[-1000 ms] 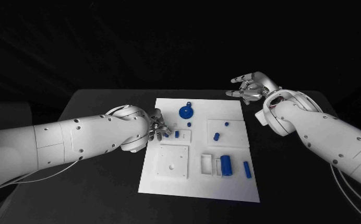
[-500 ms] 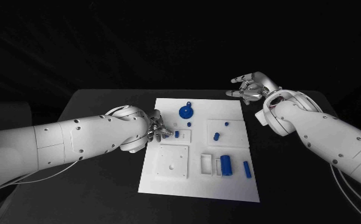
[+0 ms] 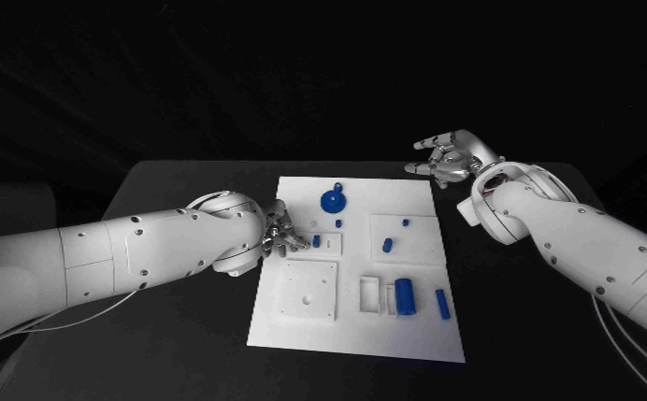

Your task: Assemble the parts on the task board

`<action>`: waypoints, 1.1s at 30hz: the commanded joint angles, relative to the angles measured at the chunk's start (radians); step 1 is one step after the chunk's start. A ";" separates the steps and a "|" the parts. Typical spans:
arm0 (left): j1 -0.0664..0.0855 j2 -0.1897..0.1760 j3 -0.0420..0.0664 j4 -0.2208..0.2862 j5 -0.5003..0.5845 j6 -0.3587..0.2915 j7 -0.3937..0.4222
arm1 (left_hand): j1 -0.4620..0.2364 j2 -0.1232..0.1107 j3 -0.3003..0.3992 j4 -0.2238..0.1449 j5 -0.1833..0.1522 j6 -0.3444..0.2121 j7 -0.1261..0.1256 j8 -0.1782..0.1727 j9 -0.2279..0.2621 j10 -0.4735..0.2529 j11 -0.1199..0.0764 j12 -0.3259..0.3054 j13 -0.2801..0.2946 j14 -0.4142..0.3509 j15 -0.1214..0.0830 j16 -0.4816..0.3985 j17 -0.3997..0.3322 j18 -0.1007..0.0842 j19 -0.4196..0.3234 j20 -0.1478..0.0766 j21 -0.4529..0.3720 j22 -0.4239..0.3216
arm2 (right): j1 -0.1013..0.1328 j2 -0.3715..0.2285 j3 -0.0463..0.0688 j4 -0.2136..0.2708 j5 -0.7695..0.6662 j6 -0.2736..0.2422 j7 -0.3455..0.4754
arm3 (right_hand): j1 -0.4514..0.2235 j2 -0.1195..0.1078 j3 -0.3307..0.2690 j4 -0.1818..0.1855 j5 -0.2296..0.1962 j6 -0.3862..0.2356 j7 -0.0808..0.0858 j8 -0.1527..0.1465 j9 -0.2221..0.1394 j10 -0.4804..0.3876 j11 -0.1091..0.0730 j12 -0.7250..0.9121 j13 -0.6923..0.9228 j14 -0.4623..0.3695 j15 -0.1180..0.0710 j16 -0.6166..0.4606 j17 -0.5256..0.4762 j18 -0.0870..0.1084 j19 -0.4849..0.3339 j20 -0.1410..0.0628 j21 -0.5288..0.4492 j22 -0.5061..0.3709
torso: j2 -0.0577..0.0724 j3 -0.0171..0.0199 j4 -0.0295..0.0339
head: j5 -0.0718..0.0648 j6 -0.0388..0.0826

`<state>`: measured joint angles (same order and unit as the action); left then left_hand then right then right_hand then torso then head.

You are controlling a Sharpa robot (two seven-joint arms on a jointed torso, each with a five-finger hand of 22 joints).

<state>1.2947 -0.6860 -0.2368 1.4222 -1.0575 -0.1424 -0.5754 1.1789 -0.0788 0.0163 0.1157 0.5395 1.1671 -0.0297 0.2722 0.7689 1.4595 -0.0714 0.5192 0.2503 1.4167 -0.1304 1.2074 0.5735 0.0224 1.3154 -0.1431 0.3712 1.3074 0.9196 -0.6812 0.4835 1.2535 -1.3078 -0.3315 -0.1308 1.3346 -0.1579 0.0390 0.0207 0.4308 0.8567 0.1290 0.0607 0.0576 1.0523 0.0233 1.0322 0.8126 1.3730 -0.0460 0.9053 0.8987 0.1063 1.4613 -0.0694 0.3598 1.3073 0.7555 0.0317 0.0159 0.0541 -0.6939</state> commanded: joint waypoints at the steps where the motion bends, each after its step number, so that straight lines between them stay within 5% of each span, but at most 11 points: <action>1: -0.007 -0.001 -0.005 0.001 -0.003 0.040 -0.003 | -0.003 -0.025 -0.008 0.022 -0.019 0.000 0.005 0.003 -0.001 0.052 0.001 -0.005 0.002 -0.008 -0.004 -0.007 -0.005 -0.011 -0.001 -0.005 -0.007 0.016 | -0.001 0.000 0.001 0.000 0.001 0.008 0.009 | -0.006 -0.003 0.000 0.007 0.005 -0.009 0.001 -0.004 -0.001 -0.004 0.000 0.000 -0.002 -0.004 -0.004 -0.007 -0.001 0.014 0.021 0.001 -0.008 0.035 | 0.000 0.0002 0.0008 | -0.001 0.001; 2: -0.007 -0.002 -0.005 0.001 -0.004 0.042 -0.003 | -0.005 -0.032 -0.011 0.030 -0.061 0.000 0.007 0.004 0.000 0.052 0.001 -0.007 0.001 -0.010 -0.004 -0.009 -0.009 -0.012 -0.003 -0.004 -0.009 0.016 | -0.001 0.000 0.001 0.000 0.001 0.008 0.009 | -0.006 -0.003 0.000 0.007 0.005 -0.009 0.001 -0.004 -0.001 -0.004 0.000 0.000 -0.002 -0.004 -0.004 -0.007 -0.001 0.014 0.021 0.001 -0.008 0.035 | 0.000 0.0001 0.0010 | -0.001 0.001; 8: -0.007 -0.014 -0.004 0.010 -0.008 0.054 -0.003 | 0.005 -0.067 -0.018 0.069 -0.123 -0.016 0.015 0.009 0.008 0.049 0.006 -0.028 0.001 -0.022 -0.002 -0.024 -0.026 -0.015 -0.008 -0.004 -0.021 0.015 | -0.002 -0.001 0.001 0.000 0.002 0.007 0.010 | -0.005 -0.004 0.000 0.008 0.006 -0.013 0.001 -0.005 -0.001 -0.005 0.001 -0.001 -0.002 -0.005 -0.004 -0.007 -0.002 0.015 0.020 0.001 -0.014 0.034 | 0.000 0.0001 0.0004 | -0.003 0.003; 10: -0.007 -0.019 -0.004 0.014 -0.009 0.059 -0.003 | 0.007 -0.069 -0.023 0.065 -0.130 -0.030 0.019 0.010 0.009 0.047 0.008 -0.038 0.001 -0.026 -0.001 -0.027 -0.029 -0.018 -0.011 -0.005 -0.025 0.015 | -0.002 -0.002 0.001 0.000 0.002 0.007 0.010 | -0.005 -0.004 0.000 0.008 0.006 -0.013 0.001 -0.005 -0.001 -0.005 0.001 -0.001 -0.002 -0.005 -0.004 -0.007 -0.002 0.015 0.020 0.001 -0.014 0.034 | 0.000 0.0001 0.0004 | -0.003 0.003; 19: 0.002 -0.050 -0.004 0.038 -0.018 0.075 -0.004 | 0.024 -0.059 -0.043 0.018 -0.151 -0.106 0.047 0.025 -0.135 0.007 0.018 -0.050 0.019 -0.048 0.010 -0.022 -0.033 -0.018 -0.018 0.003 -0.049 0.015 | -0.004 -0.005 0.001 -0.001 0.005 0.006 0.010 | -0.003 -0.006 0.000 0.010 0.006 -0.024 0.002 -0.005 -0.002 -0.006 0.001 -0.001 -0.003 -0.006 -0.003 -0.008 -0.002 0.015 0.020 0.001 -0.018 0.034 | 0.000 0.0001 0.0007 | -0.007 0.009; 24: 0.014 -0.070 -0.001 0.058 -0.024 0.064 0.001 | 0.039 -0.053 -0.052 0.001 -0.154 -0.131 0.052 0.060 -0.185 -0.014 0.020 -0.044 0.025 -0.056 0.014 -0.024 -0.038 -0.016 -0.021 0.007 -0.061 0.015 | -0.006 -0.006 0.001 -0.002 0.005 0.005 0.010 | -0.003 -0.006 0.000 0.010 0.006 -0.024 0.002 -0.005 -0.002 -0.006 0.001 -0.001 -0.003 -0.006 -0.003 -0.008 -0.002 0.015 0.020 0.001 -0.018 0.034 | 0.000 -0.0007 0.0002 | -0.009 0.013; 25: 0.018 -0.076 0.001 0.063 -0.024 0.057 0.005 | 0.046 -0.049 -0.061 -0.002 -0.154 -0.159 0.054 0.111 -0.212 -0.032 0.020 -0.030 0.032 -0.063 0.017 -0.023 -0.042 -0.015 -0.021 0.010 -0.073 0.016 | -0.006 -0.006 0.001 -0.002 0.005 0.005 0.011 | -0.003 -0.006 0.000 0.010 0.006 -0.024 0.002 -0.005 -0.002 -0.006 0.001 -0.001 -0.003 -0.006 -0.003 -0.008 -0.002 0.015 0.020 0.001 -0.018 0.034 | 0.000 -0.0006 0.0000 | -0.010 0.014; 28: 0.031 -0.093 0.014 0.081 -0.025 0.044 0.024 | 0.061 -0.047 -0.062 -0.008 -0.145 -0.181 0.063 0.122 -0.247 -0.066 0.031 -0.051 0.018 -0.103 0.030 -0.056 -0.062 -0.017 -0.055 0.023 -0.108 0.002 | -0.006 -0.006 0.001 -0.005 0.008 0.005 0.012 | -0.002 -0.007 0.001 0.013 0.007 -0.027 0.003 -0.005 -0.002 -0.006 0.002 -0.003 -0.005 -0.007 -0.003 -0.010 -0.004 0.016 0.019 0.002 -0.028 0.032 | 0.000 -0.0006 -0.0005 | -0.013 0.017; 31: 0.040 -0.119 0.041 0.106 -0.015 0.038 0.067 | 0.091 -0.029 -0.052 -0.022 -0.074 -0.181 0.069 0.132 -0.276 -0.121 0.047 -0.105 -0.027 -0.166 0.052 -0.124 -0.107 -0.022 -0.106 0.045 -0.184 -0.052 | -0.007 -0.006 0.001 -0.010 0.015 0.006 0.015 | -0.002 -0.007 0.001 0.016 0.006 -0.028 0.003 -0.005 -0.002 -0.008 0.002 -0.005 -0.007 -0.008 -0.003 -0.014 -0.008 0.017 0.016 0.002 -0.044 0.028 | 0.001 -0.0007 -0.0023 | -0.014 0.019; 33: 0.051 -0.136 0.057 0.121 0.013 0.024 0.131 | 0.138 -0.019 -0.034 -0.043 -0.053 -0.183 0.086 0.086 -0.357 -0.147 0.065 -0.172 -0.099 -0.193 0.069 -0.193 -0.157 -0.019 -0.115 0.062 -0.235 -0.097 | -0.007 -0.007 0.001 -0.014 0.020 0.005 0.016 | -0.002 -0.007 0.001 0.016 0.007 -0.029 0.003 -0.005 -0.002 -0.008 0.002 -0.005 -0.007 -0.009 -0.003 -0.015 -0.008 0.017 0.016 0.002 -0.048 0.027 | 0.001 -0.0006 -0.0011 | -0.018 0.021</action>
<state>1.3419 -0.8185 -0.1814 1.5327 -1.0704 -0.1011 -0.5395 1.3090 -0.1002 -0.0200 0.0761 0.4812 0.9857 0.0513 0.3636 0.4195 1.3197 -0.0107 0.3576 0.1617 1.2285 -0.0638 1.0254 0.4234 0.0072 1.2003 -0.0856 0.1440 1.2162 0.9137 -0.6876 0.4838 1.2411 -1.2977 -0.3319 -0.1287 1.3346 -0.1579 0.0390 0.0319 0.4339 0.8370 0.1307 0.0607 0.0567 1.0524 0.0234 1.0321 0.8066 1.3695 -0.0496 0.8974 0.8920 0.1061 1.4614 -0.0694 0.3191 1.3073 0.7555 0.0310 0.0145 0.0399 -0.6750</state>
